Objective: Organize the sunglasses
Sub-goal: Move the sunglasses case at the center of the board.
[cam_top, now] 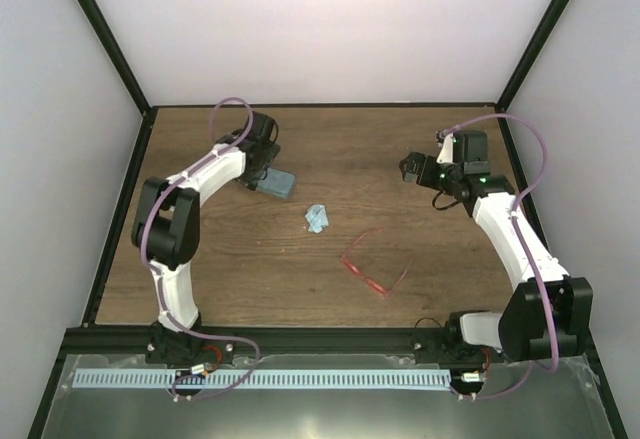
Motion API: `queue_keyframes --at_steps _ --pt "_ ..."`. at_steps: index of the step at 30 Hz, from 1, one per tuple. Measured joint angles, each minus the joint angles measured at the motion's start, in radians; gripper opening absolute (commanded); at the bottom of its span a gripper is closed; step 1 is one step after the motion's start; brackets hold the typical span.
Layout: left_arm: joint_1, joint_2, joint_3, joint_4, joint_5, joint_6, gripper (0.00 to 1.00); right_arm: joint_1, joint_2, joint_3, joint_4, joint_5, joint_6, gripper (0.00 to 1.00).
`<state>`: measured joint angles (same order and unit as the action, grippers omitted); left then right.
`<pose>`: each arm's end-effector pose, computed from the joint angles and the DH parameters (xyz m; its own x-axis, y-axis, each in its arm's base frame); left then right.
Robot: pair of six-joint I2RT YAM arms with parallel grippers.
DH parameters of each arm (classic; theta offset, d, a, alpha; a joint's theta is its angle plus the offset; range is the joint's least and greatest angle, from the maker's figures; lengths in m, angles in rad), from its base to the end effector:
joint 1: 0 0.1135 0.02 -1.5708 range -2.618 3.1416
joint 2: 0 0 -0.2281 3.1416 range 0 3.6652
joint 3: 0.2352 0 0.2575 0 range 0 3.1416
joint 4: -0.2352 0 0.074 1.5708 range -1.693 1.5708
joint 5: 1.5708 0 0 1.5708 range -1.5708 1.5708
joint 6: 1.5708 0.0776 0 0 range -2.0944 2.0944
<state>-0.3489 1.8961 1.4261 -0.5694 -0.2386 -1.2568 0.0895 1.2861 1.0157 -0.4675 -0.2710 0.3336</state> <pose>0.4001 -0.1260 0.1409 -0.4591 -0.8164 -0.3503 -0.7027 0.5750 -0.4190 0.3202 0.0496 0.2233 -0.7259 0.2516 -0.6401 -0.0483 0.9097 0.4124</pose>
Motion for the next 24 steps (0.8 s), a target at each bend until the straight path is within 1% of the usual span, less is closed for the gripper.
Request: queue_keyframes --at_steps 3,6,7,9,13,19,24 --pt "-0.020 0.090 0.097 -0.054 0.021 -0.076 0.92 0.000 -0.017 -0.003 -0.015 -0.006 -0.003 1.00" --pt "-0.033 0.147 0.143 -0.091 0.031 -0.124 0.93 0.000 -0.028 -0.011 -0.016 -0.017 -0.005 1.00" --pt "-0.036 0.161 0.157 -0.107 0.028 -0.135 0.93 0.000 -0.030 -0.014 -0.018 -0.019 -0.007 1.00" --pt "-0.038 0.180 0.198 -0.140 0.028 -0.155 0.96 0.000 -0.031 -0.016 -0.019 -0.021 -0.011 1.00" --pt "-0.037 0.229 0.275 -0.190 0.025 -0.176 0.97 -0.002 -0.031 -0.016 -0.019 -0.021 -0.024 1.00" --pt "-0.038 0.232 0.290 -0.228 0.022 -0.182 0.97 -0.016 -0.030 -0.017 -0.019 -0.022 -0.028 1.00" --pt "-0.038 0.184 0.249 -0.277 0.018 -0.181 0.98 -0.026 -0.030 -0.031 -0.013 -0.026 -0.029 1.00"
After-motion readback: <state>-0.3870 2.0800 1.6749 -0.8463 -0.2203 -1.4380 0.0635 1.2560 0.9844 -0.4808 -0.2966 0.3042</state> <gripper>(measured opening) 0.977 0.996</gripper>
